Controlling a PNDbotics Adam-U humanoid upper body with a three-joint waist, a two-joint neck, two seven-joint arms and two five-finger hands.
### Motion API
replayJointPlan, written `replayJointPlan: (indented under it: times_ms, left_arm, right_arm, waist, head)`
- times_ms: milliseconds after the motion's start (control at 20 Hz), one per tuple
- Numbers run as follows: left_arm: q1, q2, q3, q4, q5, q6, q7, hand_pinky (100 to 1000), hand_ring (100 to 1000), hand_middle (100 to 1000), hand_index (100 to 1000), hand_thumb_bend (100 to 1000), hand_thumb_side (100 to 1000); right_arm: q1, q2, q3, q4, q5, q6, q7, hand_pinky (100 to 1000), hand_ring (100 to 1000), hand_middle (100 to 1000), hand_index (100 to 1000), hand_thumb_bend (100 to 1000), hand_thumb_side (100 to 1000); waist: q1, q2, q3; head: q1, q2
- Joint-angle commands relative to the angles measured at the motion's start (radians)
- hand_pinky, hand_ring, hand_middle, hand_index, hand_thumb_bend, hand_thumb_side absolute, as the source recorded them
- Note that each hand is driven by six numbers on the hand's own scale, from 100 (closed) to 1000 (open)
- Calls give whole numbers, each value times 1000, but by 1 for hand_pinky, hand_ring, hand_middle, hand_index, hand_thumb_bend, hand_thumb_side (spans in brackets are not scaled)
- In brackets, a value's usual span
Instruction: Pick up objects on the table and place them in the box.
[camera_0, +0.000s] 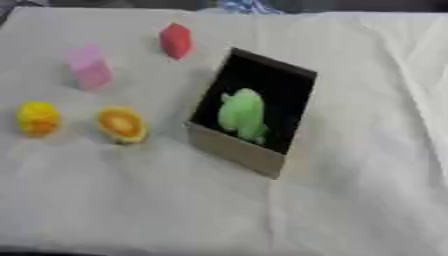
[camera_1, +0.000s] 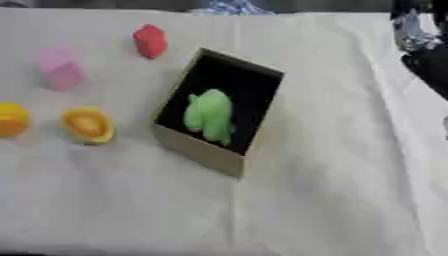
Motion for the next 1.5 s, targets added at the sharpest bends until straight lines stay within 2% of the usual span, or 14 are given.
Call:
replayJointPlan:
  times_ms: [50,450,800,1000,1150,1500]
  left_arm:
    - [2,1,29,-25,-7,1,14,810,752,706,823,386,208]
    - [5,-51,39,-59,-16,8,36,803,750,703,829,380,223]
    - [-6,3,7,-40,-12,25,21,813,768,732,861,456,276]
    - [-30,61,-30,-17,3,35,2,818,779,745,875,518,297]
    - [-62,110,-79,22,30,45,-14,820,786,753,880,557,320]
    - [-135,157,-191,106,88,77,-72,823,797,767,883,597,309]
  right_arm:
    - [-9,-11,-18,-15,2,-1,-3,992,744,746,831,100,525]
    - [-13,22,-16,-15,48,-2,-2,991,744,745,825,100,528]
    - [-20,20,-11,-15,52,0,-3,990,742,744,824,100,527]
    - [-24,17,-7,-15,52,2,-1,990,742,744,824,100,527]
    - [-28,14,-2,-15,50,2,2,990,741,744,823,100,526]
    - [-37,13,5,-15,44,7,6,991,740,743,823,100,525]
  waist:
    - [0,-13,0]
    - [-4,-12,-6]
    - [-3,-10,-5]
    - [0,-10,-6]
    - [4,-9,-9]
    - [10,-7,-16]
  head:
    - [-9,-6]
    - [-11,3]
    - [-8,2]
    - [-2,7]
    - [9,12]
    - [30,8]
